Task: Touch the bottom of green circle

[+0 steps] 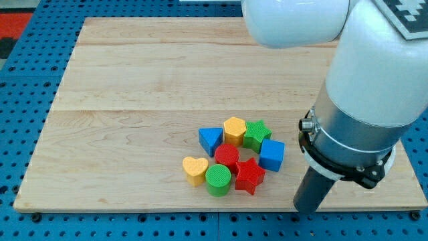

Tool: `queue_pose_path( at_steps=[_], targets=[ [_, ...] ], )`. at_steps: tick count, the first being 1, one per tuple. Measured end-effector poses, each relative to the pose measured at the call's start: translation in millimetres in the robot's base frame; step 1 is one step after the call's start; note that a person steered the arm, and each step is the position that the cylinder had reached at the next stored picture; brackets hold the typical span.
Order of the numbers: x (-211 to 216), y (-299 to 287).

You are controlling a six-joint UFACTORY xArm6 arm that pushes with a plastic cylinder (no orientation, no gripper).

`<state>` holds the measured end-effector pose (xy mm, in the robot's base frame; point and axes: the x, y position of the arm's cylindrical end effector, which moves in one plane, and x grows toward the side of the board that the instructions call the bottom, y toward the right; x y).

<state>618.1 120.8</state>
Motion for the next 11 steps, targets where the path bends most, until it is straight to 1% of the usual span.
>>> queue_pose_path(
  at_steps=[1, 2, 3, 5, 6, 7, 9, 10, 11],
  targets=[
    [0, -1],
    [0, -38],
    [0, -42],
    [-2, -99],
    [-2, -100],
    [-3, -128],
    [-5, -135],
    [-38, -136],
    [-58, -143]
  ],
)
